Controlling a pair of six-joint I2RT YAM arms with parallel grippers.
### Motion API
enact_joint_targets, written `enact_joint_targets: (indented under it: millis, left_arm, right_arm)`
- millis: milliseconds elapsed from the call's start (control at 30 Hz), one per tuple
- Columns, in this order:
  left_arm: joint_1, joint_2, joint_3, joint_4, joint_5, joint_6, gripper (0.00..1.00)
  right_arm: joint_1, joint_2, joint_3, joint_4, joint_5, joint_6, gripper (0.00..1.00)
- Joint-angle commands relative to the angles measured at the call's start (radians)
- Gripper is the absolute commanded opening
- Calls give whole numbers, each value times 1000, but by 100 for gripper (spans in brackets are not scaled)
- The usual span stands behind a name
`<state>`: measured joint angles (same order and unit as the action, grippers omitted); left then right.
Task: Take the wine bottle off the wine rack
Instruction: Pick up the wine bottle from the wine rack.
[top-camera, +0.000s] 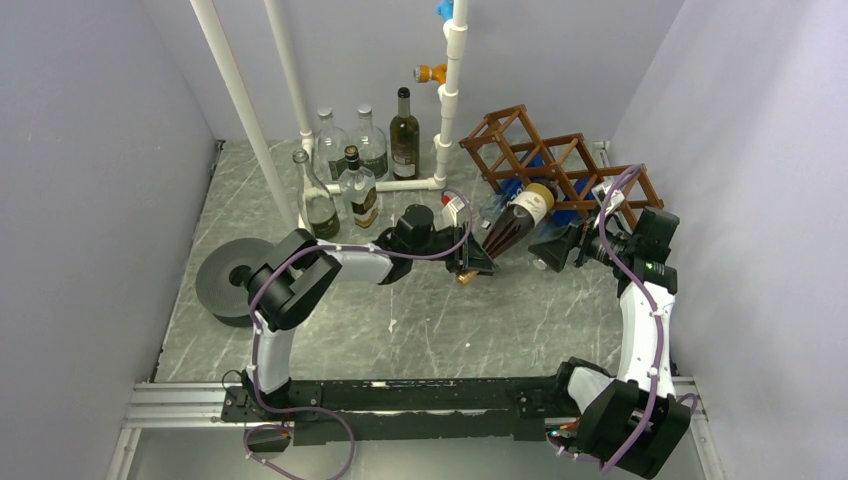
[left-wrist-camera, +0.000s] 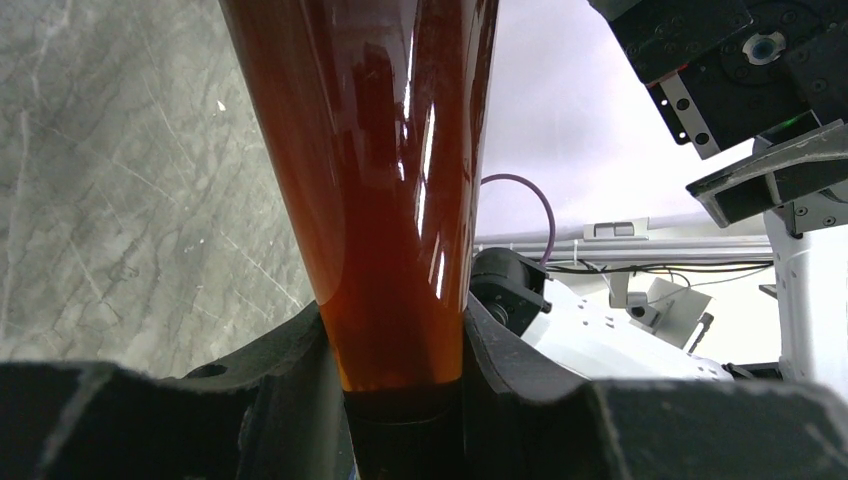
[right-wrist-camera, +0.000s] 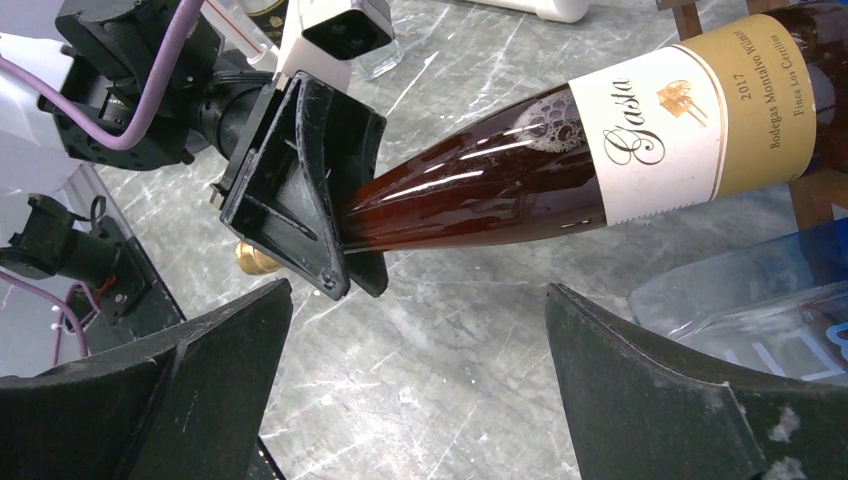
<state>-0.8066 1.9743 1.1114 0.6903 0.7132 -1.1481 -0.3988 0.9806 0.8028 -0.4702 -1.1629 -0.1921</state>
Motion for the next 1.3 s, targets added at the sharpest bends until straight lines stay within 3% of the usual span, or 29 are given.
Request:
enact_joint_targets:
  millis: [0,1267]
  left_arm:
    - [9,-157,46,397,20,55,0]
    - [4,-185,-7,456,71,14,0]
  right_arm:
    - [-6,-8,30,13,-36,-14,100]
    - [-5,-1,25,18,-37,-13,100]
